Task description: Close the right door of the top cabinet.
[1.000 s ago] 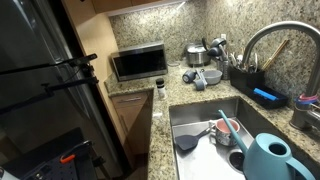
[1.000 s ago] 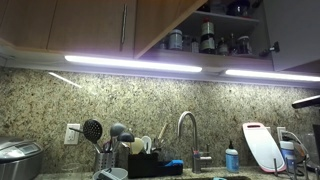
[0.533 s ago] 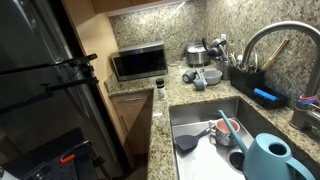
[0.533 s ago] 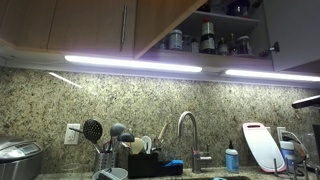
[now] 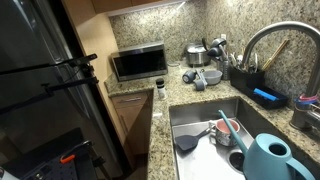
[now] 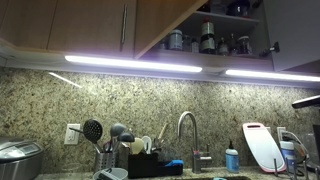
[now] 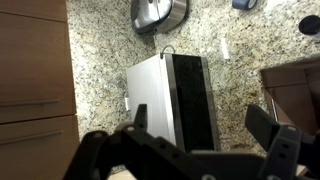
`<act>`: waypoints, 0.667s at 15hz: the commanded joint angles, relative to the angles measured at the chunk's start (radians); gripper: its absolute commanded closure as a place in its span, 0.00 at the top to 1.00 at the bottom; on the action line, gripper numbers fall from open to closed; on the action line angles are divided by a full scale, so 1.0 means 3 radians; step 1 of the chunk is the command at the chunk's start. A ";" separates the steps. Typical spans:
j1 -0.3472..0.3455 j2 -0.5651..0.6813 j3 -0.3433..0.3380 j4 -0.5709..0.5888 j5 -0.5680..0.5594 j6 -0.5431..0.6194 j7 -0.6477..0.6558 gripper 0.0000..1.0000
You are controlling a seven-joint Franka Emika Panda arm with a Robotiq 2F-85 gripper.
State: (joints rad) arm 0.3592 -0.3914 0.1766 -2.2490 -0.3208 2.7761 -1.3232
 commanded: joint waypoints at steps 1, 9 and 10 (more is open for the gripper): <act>-0.0290 -0.0020 0.0178 0.0008 -0.0305 0.0250 0.0351 1.00; -0.0381 -0.0354 0.0229 -0.0207 -0.0616 0.0293 0.0607 1.00; -0.0385 -0.0426 0.0230 -0.0268 -0.0631 0.0315 0.0620 1.00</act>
State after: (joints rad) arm 0.2563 -0.4444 0.2370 -2.2698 -0.4780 2.8619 -1.1698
